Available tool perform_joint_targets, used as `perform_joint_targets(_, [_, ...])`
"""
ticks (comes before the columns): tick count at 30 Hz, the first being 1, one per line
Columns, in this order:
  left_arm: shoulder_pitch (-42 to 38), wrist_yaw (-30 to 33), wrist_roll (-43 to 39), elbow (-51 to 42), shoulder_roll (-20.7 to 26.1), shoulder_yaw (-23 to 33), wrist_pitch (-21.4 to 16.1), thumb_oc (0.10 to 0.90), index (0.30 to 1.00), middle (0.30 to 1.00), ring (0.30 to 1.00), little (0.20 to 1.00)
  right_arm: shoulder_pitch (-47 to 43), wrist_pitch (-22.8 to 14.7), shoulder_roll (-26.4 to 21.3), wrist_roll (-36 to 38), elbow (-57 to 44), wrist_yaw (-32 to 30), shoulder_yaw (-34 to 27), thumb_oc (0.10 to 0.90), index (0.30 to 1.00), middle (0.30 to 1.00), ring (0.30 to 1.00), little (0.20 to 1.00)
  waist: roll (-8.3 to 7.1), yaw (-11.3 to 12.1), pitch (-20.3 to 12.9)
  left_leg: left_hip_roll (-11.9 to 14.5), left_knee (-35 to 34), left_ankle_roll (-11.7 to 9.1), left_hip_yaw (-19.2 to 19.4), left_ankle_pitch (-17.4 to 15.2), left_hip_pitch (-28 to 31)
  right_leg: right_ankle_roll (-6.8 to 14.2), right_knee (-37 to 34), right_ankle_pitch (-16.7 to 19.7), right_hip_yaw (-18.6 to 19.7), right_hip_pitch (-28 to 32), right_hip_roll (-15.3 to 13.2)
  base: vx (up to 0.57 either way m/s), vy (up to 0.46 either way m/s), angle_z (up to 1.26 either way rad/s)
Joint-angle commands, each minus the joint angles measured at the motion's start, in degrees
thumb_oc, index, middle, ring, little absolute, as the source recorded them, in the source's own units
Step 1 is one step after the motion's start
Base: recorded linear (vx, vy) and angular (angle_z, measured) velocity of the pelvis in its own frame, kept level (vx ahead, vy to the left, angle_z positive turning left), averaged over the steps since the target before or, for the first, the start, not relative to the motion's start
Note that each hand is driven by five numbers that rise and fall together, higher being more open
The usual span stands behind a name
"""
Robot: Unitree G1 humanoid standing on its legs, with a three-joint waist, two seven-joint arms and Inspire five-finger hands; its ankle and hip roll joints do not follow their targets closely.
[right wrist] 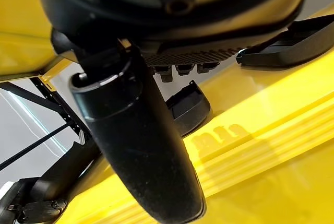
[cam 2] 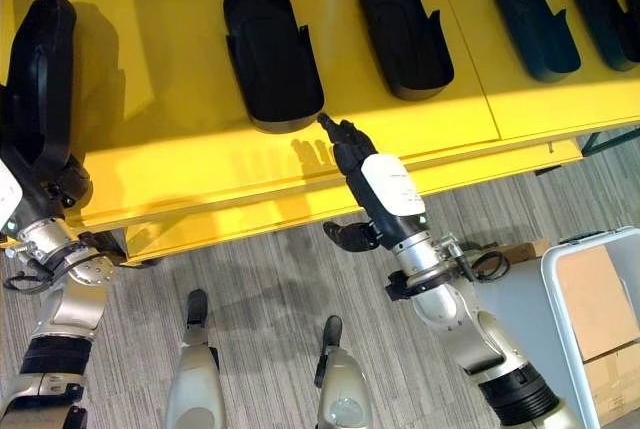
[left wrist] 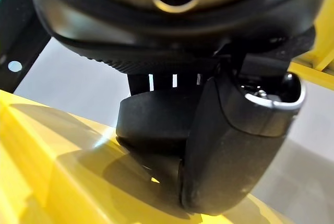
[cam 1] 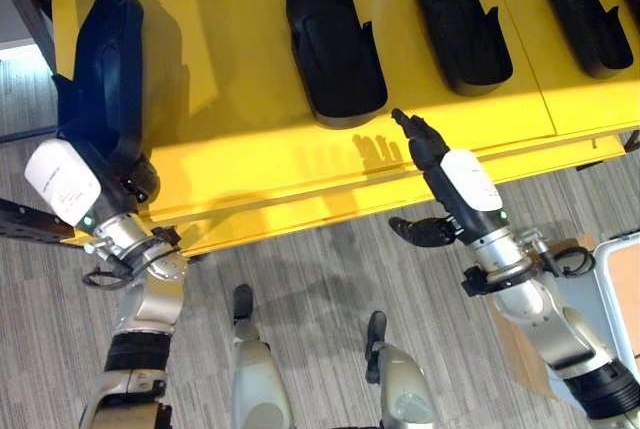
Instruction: Move parts from the plastic box to the shelf.
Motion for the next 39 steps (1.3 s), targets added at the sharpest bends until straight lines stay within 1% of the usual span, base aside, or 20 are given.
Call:
perform_joint_targets(1, [2.6,-0.3,0.1,3.4,2.8,1.4,1.3,0.4,0.3,0.3,0.3,0.3,-2.6,-3.3,0.5,3.3,-5.9,-2.8,-4.5,0.9,1.0,1.0,1.0,1.0,-3.21,0.2,-5.8,3.8,1.9,-0.7,3.5,-2.9,2.0,-2.8,3.7,1.0,-1.1,-3.9,-0.4,0.0,0.0,0.0])
perform_joint_targets(8, [1.4,-1.7,1.1,3.3,3.0,0.2,1.5,0.4,0.3,0.3,0.3,0.3,-2.5,-3.3,0.3,3.2,-6.0,-2.9,-4.9,0.9,1.0,1.0,1.0,1.0,-2.93,-0.2,-5.6,3.8,2.3,-0.7,3.5,-3.0,2.0,-2.8,4.0,0.9,-0.7,-4.1,-0.4,0.0,0.0,0.0])
perform_joint_targets(20, [-1.6,-4.0,3.5,2.3,2.8,-3.6,1.5,0.4,0.3,0.3,0.3,0.3,-2.8,-2.8,0.9,3.0,-5.9,-3.0,-4.8,0.9,1.0,1.0,1.0,1.0,-1.91,-1.3,-5.9,3.8,2.7,-0.8,3.7,-3.1,1.8,-2.9,4.9,0.7,0.0,-4.7,-0.4,0.0,0.0,0.0])
perform_joint_targets(39, [-3.2,-5.5,3.5,4.0,1.6,-7.2,1.0,0.4,0.3,0.3,0.3,0.3,-2.4,-2.8,0.6,2.7,-6.0,-3.3,-4.5,0.9,1.0,1.0,1.0,1.0,-1.5,-1.9,-6.0,3.9,3.3,-0.8,3.8,-3.1,1.6,-2.8,5.9,0.6,0.8,-5.5,-0.5,0.0,0.0,0.0])
